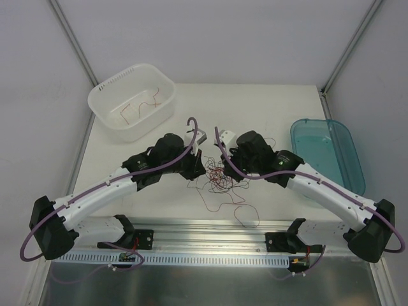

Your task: Untangle the cables

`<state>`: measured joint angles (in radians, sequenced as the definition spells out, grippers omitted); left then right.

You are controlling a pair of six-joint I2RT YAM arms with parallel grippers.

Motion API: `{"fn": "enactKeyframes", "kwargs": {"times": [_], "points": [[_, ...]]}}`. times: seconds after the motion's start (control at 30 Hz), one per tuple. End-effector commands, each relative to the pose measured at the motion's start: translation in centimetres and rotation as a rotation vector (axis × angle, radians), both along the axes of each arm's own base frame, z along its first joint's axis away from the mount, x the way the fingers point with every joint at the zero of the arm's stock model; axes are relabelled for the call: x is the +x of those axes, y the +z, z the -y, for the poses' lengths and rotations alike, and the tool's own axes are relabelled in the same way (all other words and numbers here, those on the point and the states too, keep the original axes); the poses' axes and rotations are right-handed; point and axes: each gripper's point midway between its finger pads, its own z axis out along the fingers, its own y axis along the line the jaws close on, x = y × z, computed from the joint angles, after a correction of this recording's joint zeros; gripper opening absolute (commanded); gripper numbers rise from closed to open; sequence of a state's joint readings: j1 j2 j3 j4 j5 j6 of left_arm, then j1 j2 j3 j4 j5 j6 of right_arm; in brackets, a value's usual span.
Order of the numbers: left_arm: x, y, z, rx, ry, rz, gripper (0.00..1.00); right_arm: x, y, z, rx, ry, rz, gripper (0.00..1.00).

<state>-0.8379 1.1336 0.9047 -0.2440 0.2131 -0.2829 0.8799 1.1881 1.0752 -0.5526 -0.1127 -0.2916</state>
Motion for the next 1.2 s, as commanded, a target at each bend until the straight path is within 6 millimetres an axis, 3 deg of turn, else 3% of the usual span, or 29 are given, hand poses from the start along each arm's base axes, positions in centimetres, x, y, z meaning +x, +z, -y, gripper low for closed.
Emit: {"fn": "enactKeyframes", "kwargs": {"times": [0.0, 0.2, 0.3, 0.47, 0.73, 0.9, 0.97, 1.03, 1.1, 1.17], "points": [[2.9, 4.3, -0.4, -0.062, 0.155, 0.118, 0.00, 0.2, -0.4, 0.5, 0.002, -0.029, 0.030, 0.01], [7.5, 9.6, -6.7, -0.109, 0.487, 0.217, 0.00, -0.2, -4.3, 3.6, -0.050, -0.137, -0.014, 0.01], [9.3, 11.4, -9.8, -0.125, 0.600, 0.230, 0.00, 0.3, -4.8, 5.0, -0.031, -0.214, -0.029, 0.01], [10.2, 14.2, -12.2, -0.134, 0.675, 0.290, 0.00, 1.8, -5.8, 8.3, -0.039, -0.385, -0.042, 0.01], [10.7, 14.5, -14.8, -0.051, 0.733, 0.339, 0.00, 3.8, -5.2, 10.9, -0.002, -0.587, -0.042, 0.01], [10.7, 14.2, -15.5, -0.009, 0.741, 0.348, 0.00, 3.9, -6.3, 10.4, 0.009, -0.610, -0.094, 0.01], [10.9, 14.0, -15.6, 0.000, 0.747, 0.347, 0.00, 3.8, -7.2, 9.7, 0.015, -0.618, -0.141, 0.05], [11.2, 14.4, -15.8, 0.014, 0.758, 0.351, 0.00, 3.5, -7.9, 9.0, 0.018, -0.600, -0.187, 0.26], [11.5, 15.4, -16.0, 0.012, 0.769, 0.366, 0.00, 3.0, -8.0, 8.3, 0.037, -0.574, -0.214, 0.40], [12.1, 17.6, -16.2, 0.001, 0.778, 0.402, 0.00, 2.6, -8.0, 7.9, 0.042, -0.555, -0.213, 0.58]]}}
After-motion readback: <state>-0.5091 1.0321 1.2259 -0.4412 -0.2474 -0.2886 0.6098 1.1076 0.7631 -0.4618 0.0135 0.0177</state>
